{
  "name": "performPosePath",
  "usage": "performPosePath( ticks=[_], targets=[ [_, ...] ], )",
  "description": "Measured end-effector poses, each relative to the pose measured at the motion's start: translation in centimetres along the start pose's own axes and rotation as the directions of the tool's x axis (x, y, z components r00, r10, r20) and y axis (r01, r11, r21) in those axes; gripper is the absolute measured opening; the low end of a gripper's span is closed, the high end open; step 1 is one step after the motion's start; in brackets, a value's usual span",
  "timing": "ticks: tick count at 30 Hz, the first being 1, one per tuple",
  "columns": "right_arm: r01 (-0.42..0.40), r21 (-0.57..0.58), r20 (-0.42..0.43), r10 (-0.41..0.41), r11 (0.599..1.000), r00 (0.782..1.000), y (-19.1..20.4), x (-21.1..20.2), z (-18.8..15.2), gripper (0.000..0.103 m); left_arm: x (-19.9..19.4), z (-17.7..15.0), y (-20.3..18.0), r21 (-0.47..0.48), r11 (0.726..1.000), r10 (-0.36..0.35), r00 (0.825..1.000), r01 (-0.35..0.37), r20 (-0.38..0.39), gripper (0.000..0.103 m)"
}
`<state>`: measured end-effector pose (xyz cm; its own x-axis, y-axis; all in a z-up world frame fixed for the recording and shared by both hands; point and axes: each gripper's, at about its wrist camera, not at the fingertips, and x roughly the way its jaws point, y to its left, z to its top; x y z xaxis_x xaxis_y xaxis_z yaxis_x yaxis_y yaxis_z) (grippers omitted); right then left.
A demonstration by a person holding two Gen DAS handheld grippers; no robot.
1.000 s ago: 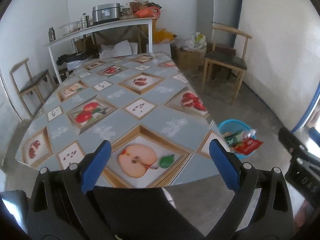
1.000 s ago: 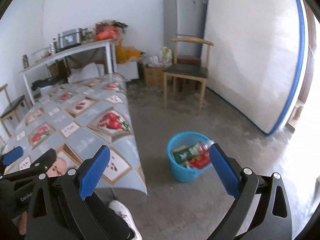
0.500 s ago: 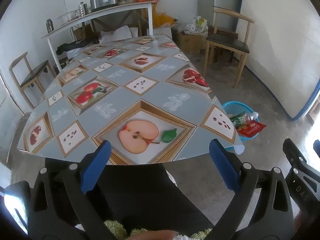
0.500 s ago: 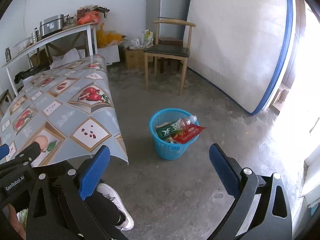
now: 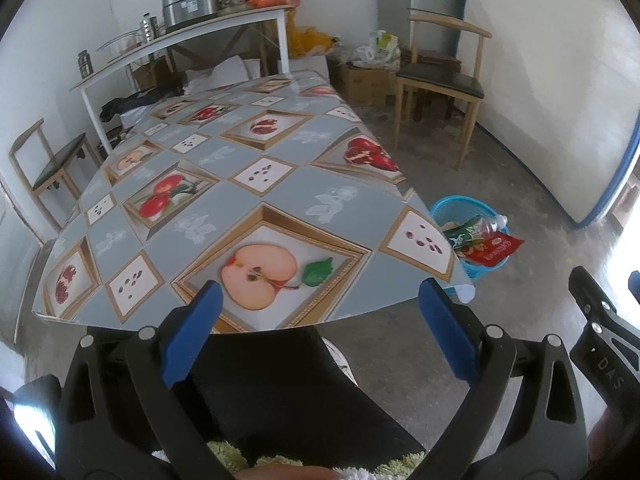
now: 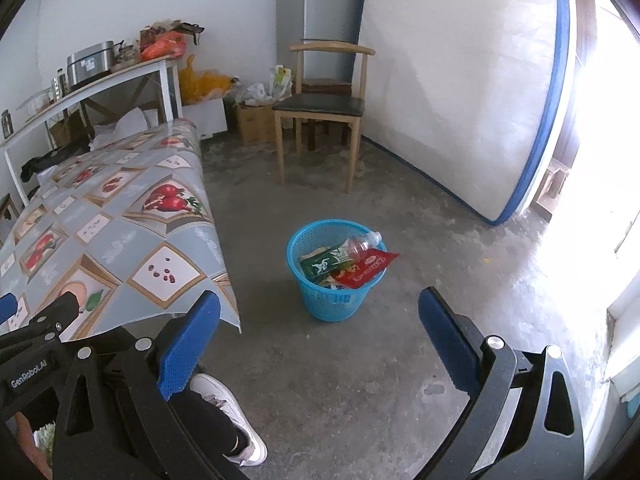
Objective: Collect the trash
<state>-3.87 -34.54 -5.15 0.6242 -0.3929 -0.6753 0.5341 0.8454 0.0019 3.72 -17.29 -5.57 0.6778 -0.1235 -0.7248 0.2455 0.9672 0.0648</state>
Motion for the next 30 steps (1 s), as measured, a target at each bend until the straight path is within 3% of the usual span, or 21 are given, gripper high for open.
performPosePath(
  ticks=[30],
  targets=[
    [0.015, 0.014, 0.007, -0.015, 1.0, 1.0, -0.26, 0.45, -0.17, 0.097, 0.31, 0.29, 0.33, -0.011, 1.0, 0.016, 1.0, -0.016, -0.008, 0.094]
  ],
)
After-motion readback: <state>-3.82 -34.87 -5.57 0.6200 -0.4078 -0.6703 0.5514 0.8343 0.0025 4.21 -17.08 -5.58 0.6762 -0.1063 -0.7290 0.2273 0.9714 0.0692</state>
